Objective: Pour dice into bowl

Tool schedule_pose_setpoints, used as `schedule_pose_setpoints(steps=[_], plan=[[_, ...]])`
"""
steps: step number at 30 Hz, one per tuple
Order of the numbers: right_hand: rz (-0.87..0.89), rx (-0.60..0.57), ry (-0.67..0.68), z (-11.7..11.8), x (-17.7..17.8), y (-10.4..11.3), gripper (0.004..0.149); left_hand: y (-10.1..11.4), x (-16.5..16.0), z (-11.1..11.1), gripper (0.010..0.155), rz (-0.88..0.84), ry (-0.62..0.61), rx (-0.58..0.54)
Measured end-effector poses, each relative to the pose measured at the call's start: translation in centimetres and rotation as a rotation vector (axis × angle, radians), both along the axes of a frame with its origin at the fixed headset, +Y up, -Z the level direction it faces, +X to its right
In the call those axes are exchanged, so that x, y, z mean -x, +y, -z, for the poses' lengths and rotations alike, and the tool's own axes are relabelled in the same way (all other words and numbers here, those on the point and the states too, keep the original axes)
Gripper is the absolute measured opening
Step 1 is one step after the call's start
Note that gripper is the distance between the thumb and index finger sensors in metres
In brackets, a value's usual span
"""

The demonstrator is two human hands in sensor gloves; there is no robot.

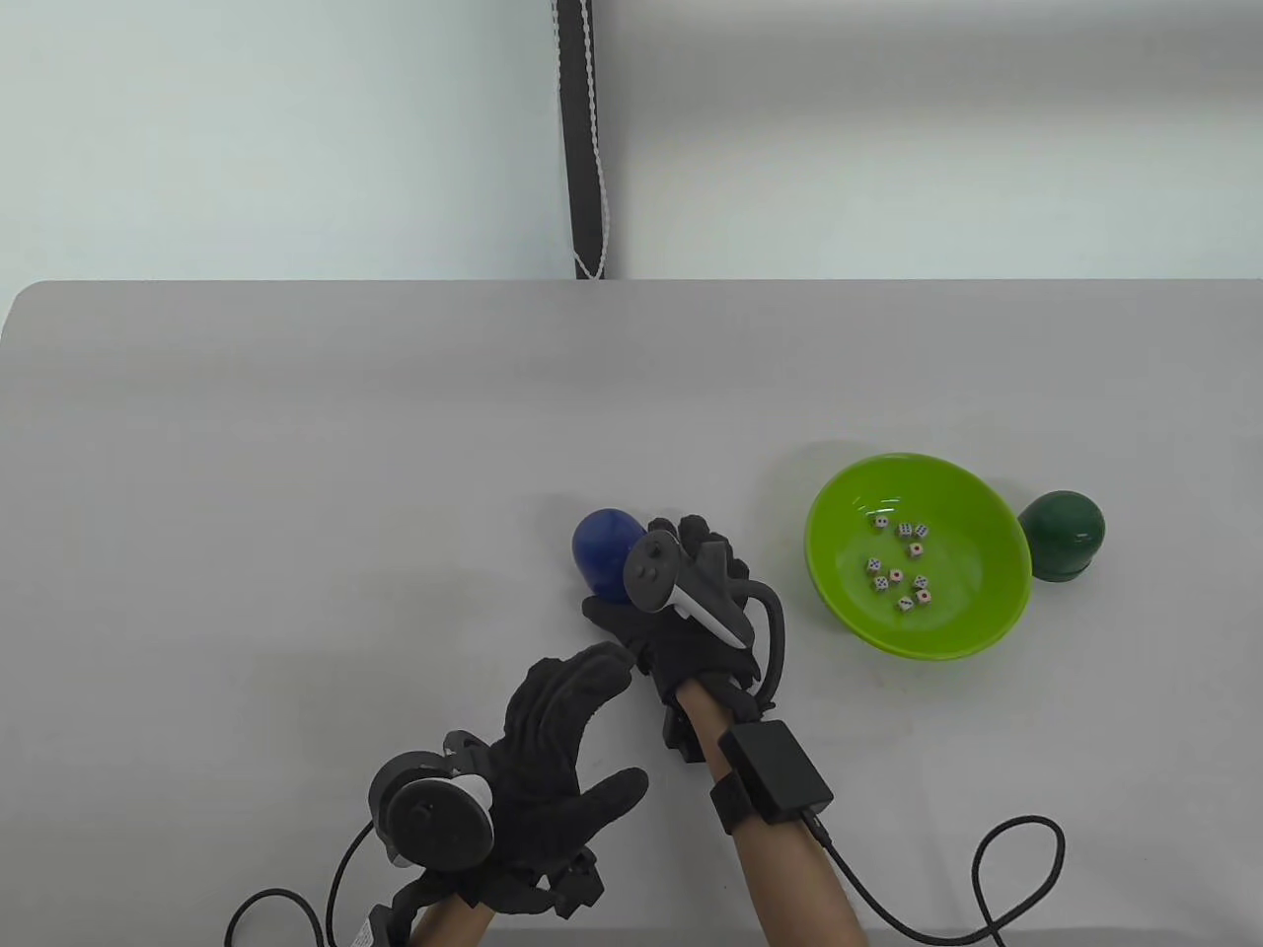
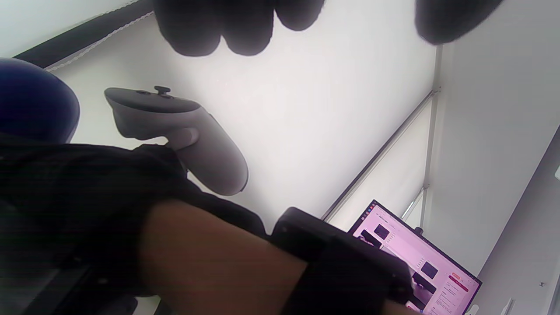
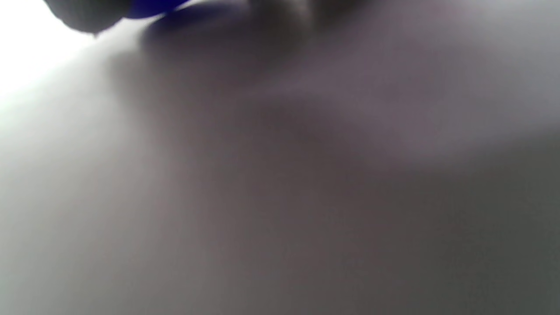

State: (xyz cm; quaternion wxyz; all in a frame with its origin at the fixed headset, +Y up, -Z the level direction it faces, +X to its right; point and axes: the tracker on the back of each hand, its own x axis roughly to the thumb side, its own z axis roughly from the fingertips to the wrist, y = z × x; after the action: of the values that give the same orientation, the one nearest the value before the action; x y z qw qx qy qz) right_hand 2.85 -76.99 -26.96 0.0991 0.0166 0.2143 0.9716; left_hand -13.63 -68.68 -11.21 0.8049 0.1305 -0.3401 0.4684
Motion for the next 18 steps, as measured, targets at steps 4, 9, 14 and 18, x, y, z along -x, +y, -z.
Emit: schedule_pose_setpoints(steps=[4,9,14,18], plan=[[-0.028,0.026,0.017,0.0,0.1,-0.3,0.104,-0.1,0.0,0.1,0.088,0.012,-0.002,0.012],[-0.027,0.015,0.034,-0.3,-0.3,-0.2,0.106,-0.2,-0.1,0.1,0.089,0.026,-0.009,0.028],[0.042,-0.166,0.073,-1.3,-1.7,1.5,0.111,-0.2,0.0,0.3,0.089,0.04,0.001,0.029],[0.139,-0.337,0.106,-2.8,-3.7,3.2,0.108,-0.3,0.1,0.4,0.088,0.038,0.009,0.027]])
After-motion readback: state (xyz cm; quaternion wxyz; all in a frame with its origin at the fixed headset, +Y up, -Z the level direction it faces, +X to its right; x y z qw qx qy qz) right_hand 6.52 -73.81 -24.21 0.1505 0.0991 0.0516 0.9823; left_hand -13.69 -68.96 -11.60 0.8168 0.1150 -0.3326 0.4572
